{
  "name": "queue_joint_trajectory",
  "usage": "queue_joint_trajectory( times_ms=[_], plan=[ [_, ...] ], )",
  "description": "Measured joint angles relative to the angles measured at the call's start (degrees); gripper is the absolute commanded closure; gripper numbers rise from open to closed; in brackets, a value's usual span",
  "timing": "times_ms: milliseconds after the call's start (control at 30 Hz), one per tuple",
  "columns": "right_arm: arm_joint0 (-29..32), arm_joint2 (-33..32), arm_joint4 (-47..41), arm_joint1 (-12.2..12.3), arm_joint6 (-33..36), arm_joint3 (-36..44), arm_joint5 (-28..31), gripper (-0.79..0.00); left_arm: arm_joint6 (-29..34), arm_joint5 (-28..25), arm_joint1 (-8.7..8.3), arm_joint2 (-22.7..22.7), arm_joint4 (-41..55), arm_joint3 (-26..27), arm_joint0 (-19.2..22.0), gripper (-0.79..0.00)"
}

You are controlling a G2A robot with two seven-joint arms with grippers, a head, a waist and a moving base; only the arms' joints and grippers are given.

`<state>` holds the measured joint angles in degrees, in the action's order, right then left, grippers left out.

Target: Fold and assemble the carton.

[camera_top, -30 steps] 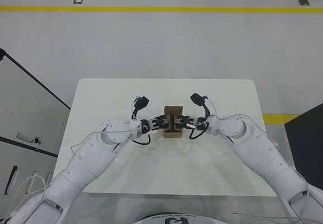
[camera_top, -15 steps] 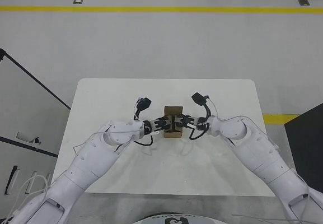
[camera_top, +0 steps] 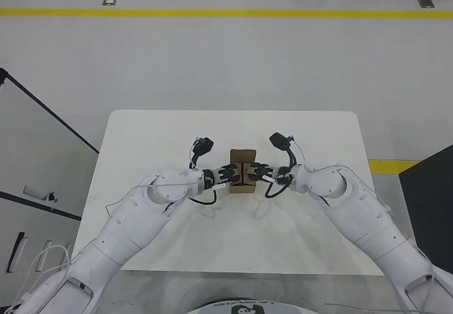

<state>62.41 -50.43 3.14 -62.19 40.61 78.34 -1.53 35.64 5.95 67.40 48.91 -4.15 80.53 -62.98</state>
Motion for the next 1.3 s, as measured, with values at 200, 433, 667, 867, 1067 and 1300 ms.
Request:
queue_joint_trajectory(
  times_ms=[200,433,667,867,1067,1300],
  plan=[
    [-0.5,0.7,0.2,-0.6,-0.1,-0.6,-0.5,0.000,0.5,0.1,0.19,-0.1,-0.7,-0.3,-0.1,0.000],
    [0.1,0.0,0.7,-0.7,-0.6,0.1,-0.3,0.000,0.7,0.5,0.48,-0.3,-1.3,-0.7,0.0,0.000],
    [0.9,-0.7,1.4,-0.7,-0.4,0.6,-0.9,0.000,0.9,0.3,0.66,0.0,-1.5,-0.7,-0.2,0.000],
    [0.7,-0.6,1.5,-0.9,-0.2,0.1,-1.5,0.000,1.2,0.4,0.82,0.2,-1.6,-0.8,-0.3,0.000],
    [1.2,-1.4,1.5,-1.0,-0.4,1.0,-0.9,0.000,1.1,-0.1,0.87,0.8,-1.9,0.4,-0.5,0.000],
    [1.7,-2.0,2.1,-1.0,-0.4,2.4,-0.5,0.000,0.6,-1.6,1.01,1.3,-1.9,1.0,-0.7,0.000]
  ],
)
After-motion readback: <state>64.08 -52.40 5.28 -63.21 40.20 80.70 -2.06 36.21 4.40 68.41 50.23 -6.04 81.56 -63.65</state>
